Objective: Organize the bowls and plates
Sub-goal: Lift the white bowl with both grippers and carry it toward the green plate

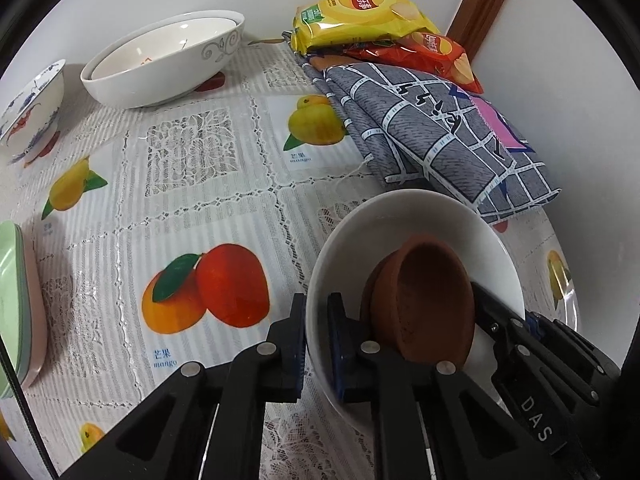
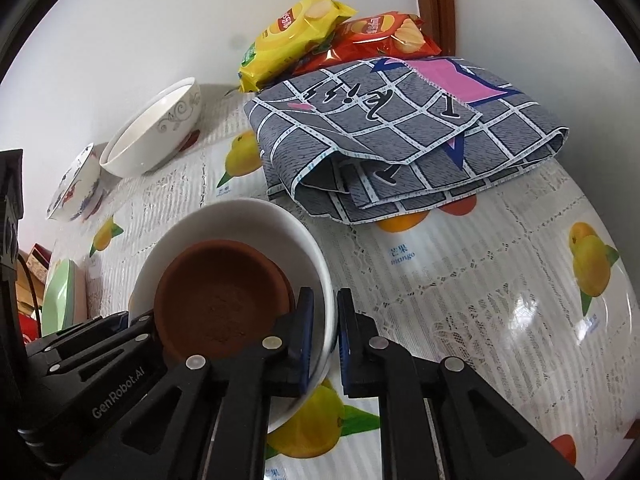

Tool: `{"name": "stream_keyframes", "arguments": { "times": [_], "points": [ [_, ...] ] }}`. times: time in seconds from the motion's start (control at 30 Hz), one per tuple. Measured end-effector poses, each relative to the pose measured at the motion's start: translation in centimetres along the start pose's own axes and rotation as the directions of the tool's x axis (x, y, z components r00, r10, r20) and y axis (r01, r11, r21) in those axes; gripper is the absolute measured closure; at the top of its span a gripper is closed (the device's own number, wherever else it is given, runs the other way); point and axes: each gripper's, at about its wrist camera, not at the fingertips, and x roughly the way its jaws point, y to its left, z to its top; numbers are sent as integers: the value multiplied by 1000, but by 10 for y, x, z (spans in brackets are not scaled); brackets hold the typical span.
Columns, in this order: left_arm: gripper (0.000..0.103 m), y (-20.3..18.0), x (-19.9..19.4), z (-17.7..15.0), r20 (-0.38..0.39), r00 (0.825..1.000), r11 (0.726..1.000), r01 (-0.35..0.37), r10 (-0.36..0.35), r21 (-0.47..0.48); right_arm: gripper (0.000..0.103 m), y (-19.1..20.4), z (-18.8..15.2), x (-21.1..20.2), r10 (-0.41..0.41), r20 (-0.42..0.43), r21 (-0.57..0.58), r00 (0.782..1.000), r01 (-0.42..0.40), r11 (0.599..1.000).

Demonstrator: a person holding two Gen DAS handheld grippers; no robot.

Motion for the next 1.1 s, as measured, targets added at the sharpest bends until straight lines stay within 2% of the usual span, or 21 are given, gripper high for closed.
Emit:
{"name": "stream_keyframes", "arguments": {
  "times": [0.6,1.1],
  "points": [
    [93,11,-43,-10,29,1000,1000,4,-3,-17,92,13,-6,-36,24,24,37,999,-25,999],
    [93,24,-90,-10,93,996,1000,2,0,-27,92,43,-2,-75,40,76,4,996,-40,999]
  ]
}}
